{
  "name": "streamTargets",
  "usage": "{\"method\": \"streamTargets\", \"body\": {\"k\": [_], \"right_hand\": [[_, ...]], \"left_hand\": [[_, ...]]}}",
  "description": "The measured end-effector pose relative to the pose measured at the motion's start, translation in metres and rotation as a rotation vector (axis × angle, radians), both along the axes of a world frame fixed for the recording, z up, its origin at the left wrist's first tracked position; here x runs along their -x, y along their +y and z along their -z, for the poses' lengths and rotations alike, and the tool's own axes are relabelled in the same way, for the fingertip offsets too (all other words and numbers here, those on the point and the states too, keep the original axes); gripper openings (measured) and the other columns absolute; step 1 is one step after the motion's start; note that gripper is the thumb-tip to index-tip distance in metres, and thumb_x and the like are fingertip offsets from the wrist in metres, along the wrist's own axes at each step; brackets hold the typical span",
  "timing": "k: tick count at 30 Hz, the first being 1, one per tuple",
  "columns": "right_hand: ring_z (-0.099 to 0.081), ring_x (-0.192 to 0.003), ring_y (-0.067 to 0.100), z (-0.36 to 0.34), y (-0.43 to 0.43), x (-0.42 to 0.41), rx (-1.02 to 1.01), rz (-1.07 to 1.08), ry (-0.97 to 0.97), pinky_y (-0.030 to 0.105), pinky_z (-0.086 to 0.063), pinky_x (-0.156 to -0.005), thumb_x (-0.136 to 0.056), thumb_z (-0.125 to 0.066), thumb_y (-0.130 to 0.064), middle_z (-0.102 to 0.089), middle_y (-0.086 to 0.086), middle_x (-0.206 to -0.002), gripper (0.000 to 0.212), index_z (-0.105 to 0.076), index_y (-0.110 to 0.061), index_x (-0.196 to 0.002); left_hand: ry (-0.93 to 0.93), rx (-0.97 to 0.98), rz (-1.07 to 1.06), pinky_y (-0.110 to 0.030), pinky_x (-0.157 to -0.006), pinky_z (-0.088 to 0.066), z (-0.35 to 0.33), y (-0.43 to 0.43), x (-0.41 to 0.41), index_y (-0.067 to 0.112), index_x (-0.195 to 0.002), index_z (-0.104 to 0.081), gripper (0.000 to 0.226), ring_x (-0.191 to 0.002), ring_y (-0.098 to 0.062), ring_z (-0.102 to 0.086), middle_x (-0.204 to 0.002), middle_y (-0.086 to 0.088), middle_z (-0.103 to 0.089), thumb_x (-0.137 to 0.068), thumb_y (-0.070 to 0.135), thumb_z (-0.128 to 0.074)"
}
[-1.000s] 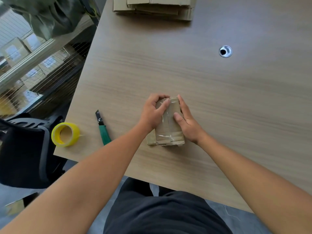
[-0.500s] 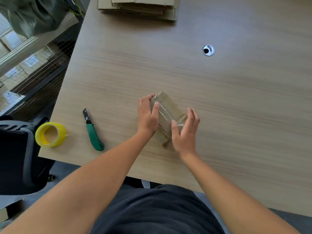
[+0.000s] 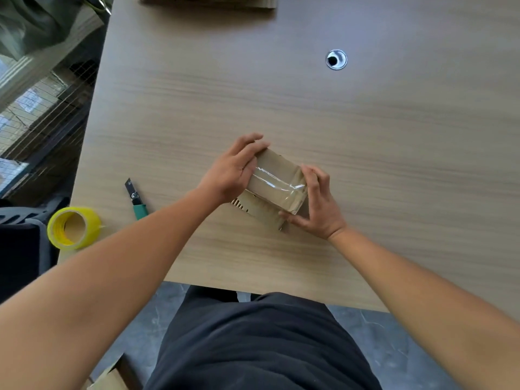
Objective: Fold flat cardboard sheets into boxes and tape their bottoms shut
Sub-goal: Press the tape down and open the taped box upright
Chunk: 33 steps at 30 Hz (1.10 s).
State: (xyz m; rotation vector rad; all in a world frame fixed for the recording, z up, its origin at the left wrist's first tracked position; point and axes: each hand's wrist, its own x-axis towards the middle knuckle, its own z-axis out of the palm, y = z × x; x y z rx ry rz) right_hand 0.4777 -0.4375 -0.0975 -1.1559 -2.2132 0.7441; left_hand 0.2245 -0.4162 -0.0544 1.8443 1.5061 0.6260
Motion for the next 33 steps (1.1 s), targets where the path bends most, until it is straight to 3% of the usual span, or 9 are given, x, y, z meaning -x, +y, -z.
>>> {"method": "streamTargets", "body": {"k": [4,8,17,20,24,26,28,30,33], "right_hand": [[-0.03,-0.14,0.039,0.008,0.0,-0.002,0.012,-0.012,0.006,0.045,-0.031,-0.119,-0.082,-0.073,-0.052,-0.025,0.022,-0.147,0.109,-0.013,0.01,-0.149],[-0.031,-0.141,0.035,0.006,0.004,-0.007,0.119,-0.031,-0.011,0.041,-0.03,-0.121,-0.079,-0.078,-0.049,-0.029,0.027,-0.147,0.116,-0.009,0.008,-0.152],[-0.022,-0.148,0.016,-0.009,0.001,-0.003,0.244,0.044,-0.088,0.036,-0.039,-0.109,-0.077,-0.072,-0.06,-0.015,0.01,-0.16,0.121,-0.001,-0.008,-0.16],[-0.009,-0.152,0.012,-0.014,0.003,-0.002,0.325,0.045,-0.096,0.037,-0.028,-0.117,-0.077,-0.074,-0.059,-0.005,0.007,-0.165,0.125,0.008,-0.014,-0.16],[0.004,-0.155,0.015,-0.032,-0.018,0.01,0.551,0.242,0.05,0.041,-0.009,-0.125,-0.08,-0.064,-0.067,0.003,-0.002,-0.166,0.121,0.022,-0.03,-0.156],[0.0,-0.156,0.016,-0.044,-0.028,0.03,0.655,0.471,0.207,0.043,-0.008,-0.126,-0.086,-0.054,-0.069,-0.001,-0.002,-0.167,0.109,0.015,-0.024,-0.159],[-0.006,-0.155,0.014,-0.056,-0.03,0.05,0.78,0.626,0.26,0.031,-0.006,-0.124,-0.094,-0.046,-0.065,-0.007,-0.002,-0.168,0.096,0.003,-0.016,-0.161],[-0.023,-0.152,0.016,-0.067,-0.032,0.066,0.829,0.721,0.28,0.028,-0.019,-0.119,-0.101,-0.044,-0.057,-0.026,-0.004,-0.164,0.079,-0.014,-0.017,-0.161],[-0.049,-0.125,0.016,-0.082,-0.034,0.081,0.815,0.826,0.39,0.032,-0.036,-0.096,-0.101,-0.046,-0.052,-0.054,-0.009,-0.132,0.05,-0.045,-0.02,-0.14]], "left_hand": [[0.023,-0.091,0.024,-0.031,-0.117,-0.033,0.005,-0.013,0.0,0.01,-0.15,-0.043,0.067,-0.144,-0.018,-0.035,-0.157,-0.008,-0.032,-0.093,0.043,-0.06],[0.164,-0.123,0.336,-0.04,-0.123,-0.025,0.01,-0.003,0.026,0.0,-0.155,-0.027,0.098,-0.153,-0.031,-0.016,-0.163,-0.023,-0.01,-0.086,0.055,-0.07],[0.274,-0.24,0.523,-0.052,-0.109,-0.043,0.027,0.011,0.045,0.011,-0.157,-0.025,0.09,-0.139,-0.041,-0.036,-0.156,-0.028,-0.016,-0.091,0.055,-0.066],[0.258,-0.101,0.469,-0.049,-0.112,-0.041,0.017,0.009,0.042,0.02,-0.16,-0.017,0.099,-0.146,-0.034,-0.028,-0.164,-0.015,-0.003,-0.085,0.067,-0.062],[-0.024,0.167,0.2,-0.03,-0.124,-0.007,0.003,-0.01,0.027,0.019,-0.161,0.006,0.09,-0.153,-0.007,0.008,-0.168,0.0,0.015,-0.099,0.053,-0.05],[-0.145,0.315,0.013,-0.026,-0.122,-0.008,-0.002,-0.02,0.018,0.017,-0.159,0.012,0.087,-0.15,-0.006,0.0,-0.168,-0.004,0.007,-0.103,0.039,-0.051],[-0.216,0.413,-0.084,-0.025,-0.119,-0.017,-0.006,-0.027,0.015,0.015,-0.16,0.007,0.086,-0.151,-0.015,-0.016,-0.167,-0.007,-0.011,-0.102,0.032,-0.055],[-0.222,0.438,-0.123,-0.027,-0.116,-0.028,-0.013,-0.029,0.017,0.016,-0.16,-0.005,0.082,-0.146,-0.02,-0.032,-0.162,-0.007,-0.027,-0.1,0.032,-0.059],[-0.355,0.5,-0.182,-0.009,-0.083,-0.047,-0.032,-0.026,0.027,0.023,-0.156,-0.026,0.071,-0.115,-0.013,-0.054,-0.14,0.0,-0.049,-0.097,0.025,-0.066]]}}
